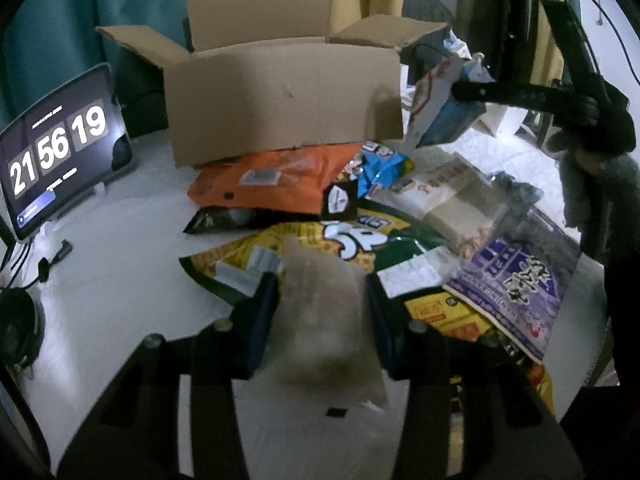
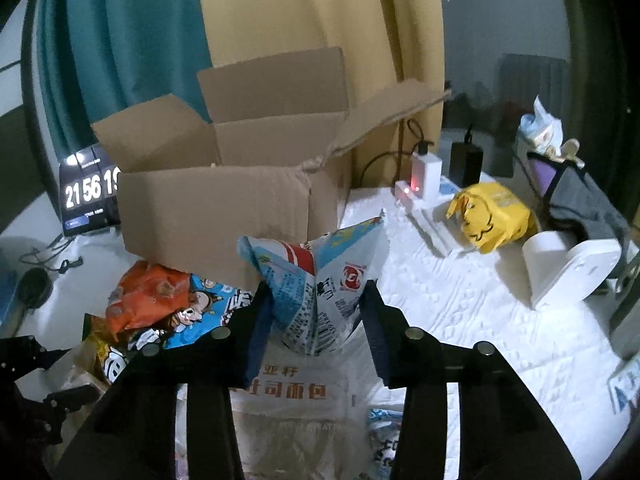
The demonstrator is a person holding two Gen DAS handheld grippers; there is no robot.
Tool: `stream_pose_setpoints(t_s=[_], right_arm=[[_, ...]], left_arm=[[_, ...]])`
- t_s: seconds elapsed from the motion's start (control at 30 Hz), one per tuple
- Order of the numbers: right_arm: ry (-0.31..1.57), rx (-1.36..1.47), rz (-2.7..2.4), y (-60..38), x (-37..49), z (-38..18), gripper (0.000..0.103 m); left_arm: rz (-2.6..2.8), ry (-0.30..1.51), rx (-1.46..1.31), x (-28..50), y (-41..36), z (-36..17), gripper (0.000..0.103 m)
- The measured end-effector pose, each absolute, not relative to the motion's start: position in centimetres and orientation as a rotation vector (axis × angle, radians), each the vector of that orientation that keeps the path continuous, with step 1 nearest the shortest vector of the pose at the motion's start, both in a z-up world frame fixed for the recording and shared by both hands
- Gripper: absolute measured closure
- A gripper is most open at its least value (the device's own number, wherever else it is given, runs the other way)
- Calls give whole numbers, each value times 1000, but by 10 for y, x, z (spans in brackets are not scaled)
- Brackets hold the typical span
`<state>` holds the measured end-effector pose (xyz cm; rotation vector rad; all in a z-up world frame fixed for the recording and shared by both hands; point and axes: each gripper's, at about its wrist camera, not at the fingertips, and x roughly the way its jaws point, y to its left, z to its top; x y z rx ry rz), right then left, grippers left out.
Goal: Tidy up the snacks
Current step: 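Grasp a clear bread bag with the left gripper while the right gripper grasps the blue-white bag, then carry the clear bag and blue-white bag toward the cardboard box with both grippers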
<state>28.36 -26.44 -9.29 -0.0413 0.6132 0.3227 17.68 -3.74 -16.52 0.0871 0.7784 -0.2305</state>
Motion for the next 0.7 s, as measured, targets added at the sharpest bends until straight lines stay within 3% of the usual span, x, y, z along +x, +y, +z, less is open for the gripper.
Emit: stream_pose_setpoints(t_s=[0.7], right_arm=[[507, -17, 360, -270, 250, -48, 60]], left_arm=[[-283, 654, 49, 155, -28, -109, 61]])
